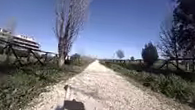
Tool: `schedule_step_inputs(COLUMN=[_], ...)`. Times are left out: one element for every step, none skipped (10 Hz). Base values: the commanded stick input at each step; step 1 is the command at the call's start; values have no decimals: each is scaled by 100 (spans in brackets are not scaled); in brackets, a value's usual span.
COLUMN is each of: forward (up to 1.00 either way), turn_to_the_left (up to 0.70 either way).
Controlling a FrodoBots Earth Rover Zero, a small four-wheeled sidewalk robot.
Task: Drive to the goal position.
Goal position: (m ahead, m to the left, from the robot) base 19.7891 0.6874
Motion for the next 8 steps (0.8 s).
schedule_step_inputs(forward=[50, 50, 50, 50, 50, 50, 50, 50], turn_to_the_left=[0, 0, 0, 0, 0, 0, 0, 0])
